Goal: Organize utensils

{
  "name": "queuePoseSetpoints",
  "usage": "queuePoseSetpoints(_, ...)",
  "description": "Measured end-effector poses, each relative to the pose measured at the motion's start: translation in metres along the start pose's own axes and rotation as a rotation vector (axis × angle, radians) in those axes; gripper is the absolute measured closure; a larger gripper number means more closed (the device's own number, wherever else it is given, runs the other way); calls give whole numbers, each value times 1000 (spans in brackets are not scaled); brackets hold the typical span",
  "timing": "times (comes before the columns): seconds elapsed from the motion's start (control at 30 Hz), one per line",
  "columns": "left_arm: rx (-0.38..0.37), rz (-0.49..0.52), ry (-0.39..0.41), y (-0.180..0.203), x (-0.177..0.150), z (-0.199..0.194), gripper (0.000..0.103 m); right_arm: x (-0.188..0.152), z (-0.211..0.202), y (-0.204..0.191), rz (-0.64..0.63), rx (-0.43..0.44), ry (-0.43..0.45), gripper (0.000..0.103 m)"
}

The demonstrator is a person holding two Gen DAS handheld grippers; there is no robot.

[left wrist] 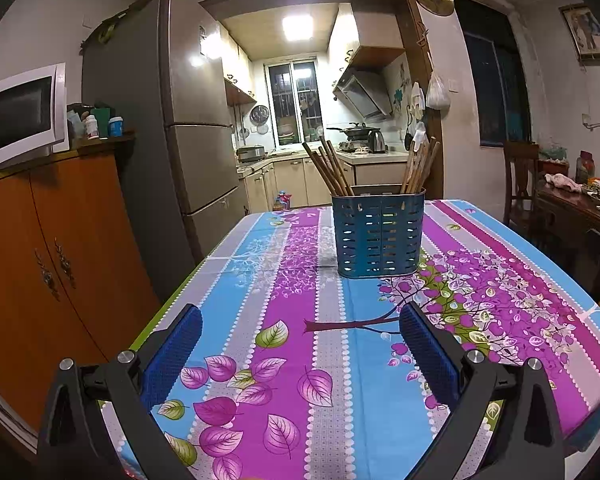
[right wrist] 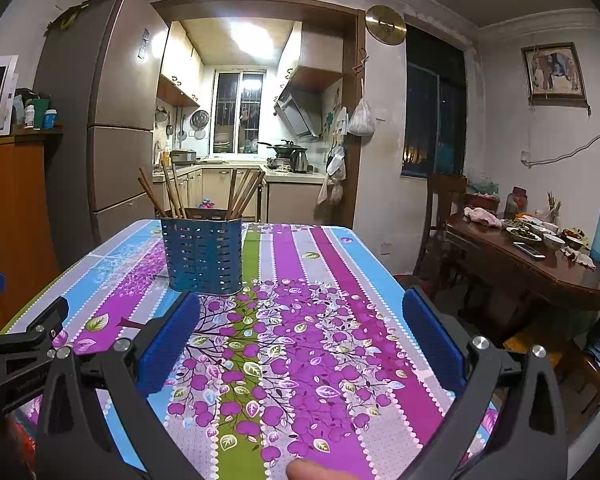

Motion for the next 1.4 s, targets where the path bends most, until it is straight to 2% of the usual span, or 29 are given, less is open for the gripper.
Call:
queuePoseSetpoints(0.47,-16,3,-5,2,2,1,4,-2,0,1,6,4,-1,5)
queuePoseSetpoints(0.67,34,6,16,1,0,2,4,-2,0,2,7,2,0,5)
queuePoseSetpoints(0.73,32,1,4,0,-1,6,4,-2,1,3,9,2,-3,5)
queuePoseSetpoints(1.1,39,49,40,8,-2,3,4,-3,4,4,12,2,-8,5)
queuePoseSetpoints(1.23,46,57,21,9,-2,6,4,-3,4,4,15,0,-7,5)
queuePoseSetpoints(1.4,11,42,-5,10,-4,9,4,-3,5,4,13,-1,-8,5)
Point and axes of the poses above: each gripper's, at about its wrist camera, not at the fingertips, and z roughly the way its jaws point, y to its right, x to its top, the point moved 4 cm from there along z, roughly the way its jaws point, and after that the axes turned 9 degrees about -x, right-handed, at the moved point
